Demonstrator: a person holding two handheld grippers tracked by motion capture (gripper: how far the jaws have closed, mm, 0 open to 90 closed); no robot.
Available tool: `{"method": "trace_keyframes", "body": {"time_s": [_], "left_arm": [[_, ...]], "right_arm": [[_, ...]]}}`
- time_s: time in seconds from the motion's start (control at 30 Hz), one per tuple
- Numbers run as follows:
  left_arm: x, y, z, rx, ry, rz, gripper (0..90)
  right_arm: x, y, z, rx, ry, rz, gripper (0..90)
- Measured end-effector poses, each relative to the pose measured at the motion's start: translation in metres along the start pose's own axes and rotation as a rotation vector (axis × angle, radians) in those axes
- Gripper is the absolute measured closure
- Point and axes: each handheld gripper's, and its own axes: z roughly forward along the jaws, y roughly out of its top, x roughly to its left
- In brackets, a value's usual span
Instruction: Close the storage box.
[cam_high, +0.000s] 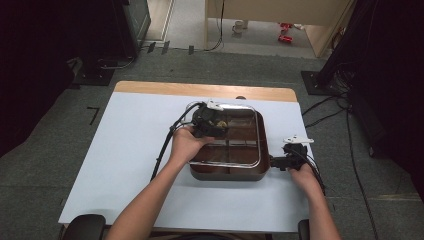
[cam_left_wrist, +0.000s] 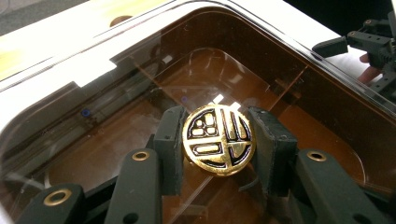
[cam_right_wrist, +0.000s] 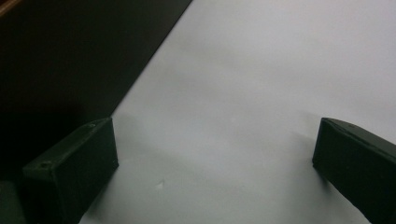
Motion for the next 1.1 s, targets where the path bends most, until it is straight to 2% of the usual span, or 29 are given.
{"method": "trace_keyframes", "body": {"time_s": [0.23,0.3,0.43,0.5,0.63,0.9,1.0,1.1], "left_arm": [[-0.012,-0.001,0.019,0.014,-0.001,-0.015,59.6],[-0.017,-0.002,0.023,0.006,0.009,-0.002,59.6],[-0.023,-0.004,0.030,0.020,0.034,0.017,59.6],[-0.024,-0.006,0.030,0.003,0.035,0.001,59.6],[-0.025,-0.007,0.029,0.015,0.040,-0.019,59.4],[-0.027,-0.011,0.028,0.018,0.049,-0.016,58.8],[-0.025,-0.013,0.026,0.005,0.034,-0.025,58.5],[-0.024,-0.012,0.025,-0.029,0.025,-0.025,55.5]], "right_arm": [[0.000,0.000,0.000,0.000,0.000,-0.001,0.0],[0.000,0.000,0.000,0.000,0.000,-0.001,0.0],[0.000,0.000,0.000,-0.001,-0.001,0.001,0.0],[0.000,0.000,0.000,-0.001,-0.001,0.000,0.0],[0.000,0.000,0.000,-0.001,-0.001,0.000,0.0],[0.000,0.000,0.000,-0.001,-0.001,0.001,0.0],[0.000,0.000,0.000,0.000,0.000,0.001,0.0],[0.000,0.000,0.000,-0.001,0.000,0.000,0.0]]}}
